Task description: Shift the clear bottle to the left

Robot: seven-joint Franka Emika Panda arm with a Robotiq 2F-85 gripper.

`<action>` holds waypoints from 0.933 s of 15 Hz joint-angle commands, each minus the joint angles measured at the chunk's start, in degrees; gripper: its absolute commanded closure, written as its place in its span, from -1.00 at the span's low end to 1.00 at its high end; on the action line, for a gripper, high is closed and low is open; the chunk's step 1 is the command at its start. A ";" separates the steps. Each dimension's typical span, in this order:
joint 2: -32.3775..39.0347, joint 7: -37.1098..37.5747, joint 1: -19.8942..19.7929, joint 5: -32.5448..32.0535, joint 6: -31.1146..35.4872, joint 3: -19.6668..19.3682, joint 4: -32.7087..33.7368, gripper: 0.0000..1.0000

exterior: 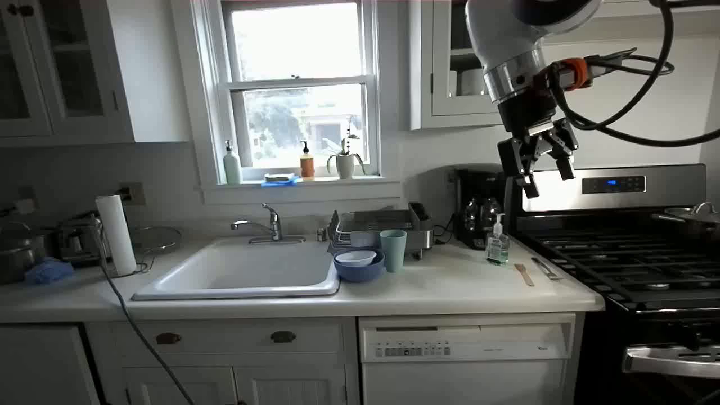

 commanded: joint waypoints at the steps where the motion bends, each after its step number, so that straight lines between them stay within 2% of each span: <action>1: 0.25 0.46 1.42 -0.38 -0.10 -1.15 0.12 -1.00; 7: 0.25 0.46 1.42 -0.38 -0.10 -1.15 0.12 -1.00; 8: 0.99 -0.29 0.69 -1.97 2.51 -1.81 0.97 -1.00; 11: 0.79 -1.06 -1.07 3.06 8.34 -7.15 1.55 -1.00; 14: -0.35 -0.45 -3.34 5.45 11.99 -12.45 -1.35 -1.00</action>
